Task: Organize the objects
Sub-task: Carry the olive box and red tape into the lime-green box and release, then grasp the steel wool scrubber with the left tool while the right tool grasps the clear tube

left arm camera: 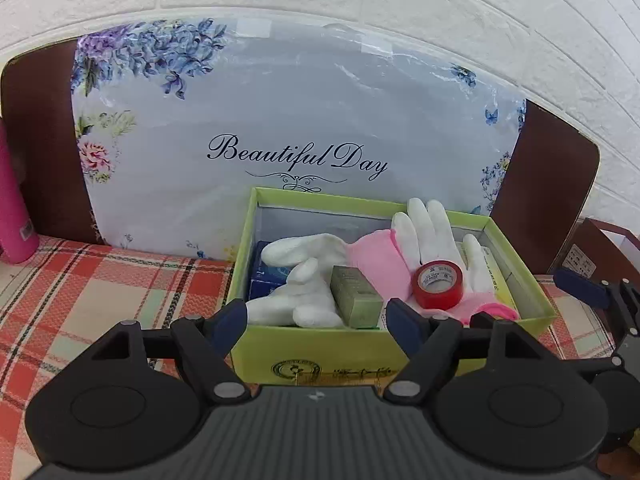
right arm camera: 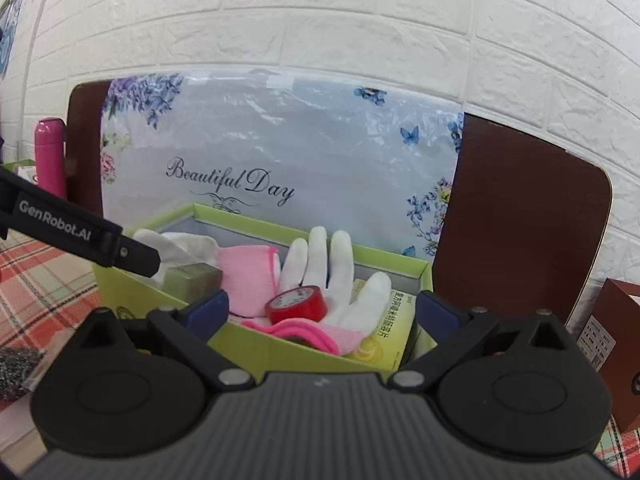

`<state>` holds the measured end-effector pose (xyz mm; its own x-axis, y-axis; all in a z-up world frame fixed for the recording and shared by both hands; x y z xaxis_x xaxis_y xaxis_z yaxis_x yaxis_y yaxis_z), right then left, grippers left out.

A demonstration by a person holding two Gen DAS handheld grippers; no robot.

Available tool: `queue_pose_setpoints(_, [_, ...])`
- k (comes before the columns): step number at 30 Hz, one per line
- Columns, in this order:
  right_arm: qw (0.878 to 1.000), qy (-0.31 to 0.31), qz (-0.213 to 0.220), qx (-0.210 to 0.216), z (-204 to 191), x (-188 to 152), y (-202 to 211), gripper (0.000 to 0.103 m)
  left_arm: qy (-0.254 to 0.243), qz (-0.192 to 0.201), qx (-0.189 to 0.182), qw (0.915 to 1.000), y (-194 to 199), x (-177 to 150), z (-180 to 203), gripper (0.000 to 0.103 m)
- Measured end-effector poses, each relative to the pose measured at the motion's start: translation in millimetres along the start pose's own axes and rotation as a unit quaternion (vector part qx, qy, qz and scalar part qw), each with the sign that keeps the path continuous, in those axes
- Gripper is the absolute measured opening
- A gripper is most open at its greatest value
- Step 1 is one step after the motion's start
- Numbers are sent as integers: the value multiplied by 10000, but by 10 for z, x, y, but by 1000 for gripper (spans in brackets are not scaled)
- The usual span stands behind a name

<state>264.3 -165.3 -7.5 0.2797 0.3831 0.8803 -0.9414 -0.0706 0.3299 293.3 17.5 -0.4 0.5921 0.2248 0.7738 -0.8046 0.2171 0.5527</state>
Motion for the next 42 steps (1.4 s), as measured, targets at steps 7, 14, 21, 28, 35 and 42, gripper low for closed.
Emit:
queue_pose_setpoints(7, [9987, -299, 172, 372, -143, 66, 518, 103, 143, 1, 119, 9998, 538, -179, -110, 81])
queue_pose_setpoints(14, [9961, -264, -165, 830, -527, -266, 901, 103, 439, -442, 419, 9972, 780, -792, -401, 82])
queue_pose_setpoints(21, [9913, -465, -624, 1065, -770, -655, 1128, 102, 845, -872, 645, 9905, 780, -1215, -702, 82])
queue_pose_setpoints(28, [9874, -567, -758, 1265, -902, -727, 1254, 101, 992, -671, 685, 9904, 651, -1115, -815, 82])
queue_pose_setpoints(35, [9801, -138, -819, 1805, -1445, -533, 1128, 95, 710, -948, 466, 9919, 380, -1012, -908, 40])
queue_pose_setpoints(42, [9671, -307, -1268, 2183, -1982, -357, 612, 85, 1032, -981, 376, 9891, 532, -1003, -1130, 43])
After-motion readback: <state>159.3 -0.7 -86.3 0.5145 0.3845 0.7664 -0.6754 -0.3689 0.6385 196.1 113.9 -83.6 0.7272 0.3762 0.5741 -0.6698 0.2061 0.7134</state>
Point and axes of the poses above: each gripper's, at about its wrist camera, not at the fingertips, and y roughly against the way its jaws point, z to its right, x to its top, the point moved 6 cm from there along -y, roughly the way its jaws point, and after that the axes turned 12 degrees about y, right-handed, at the moved point
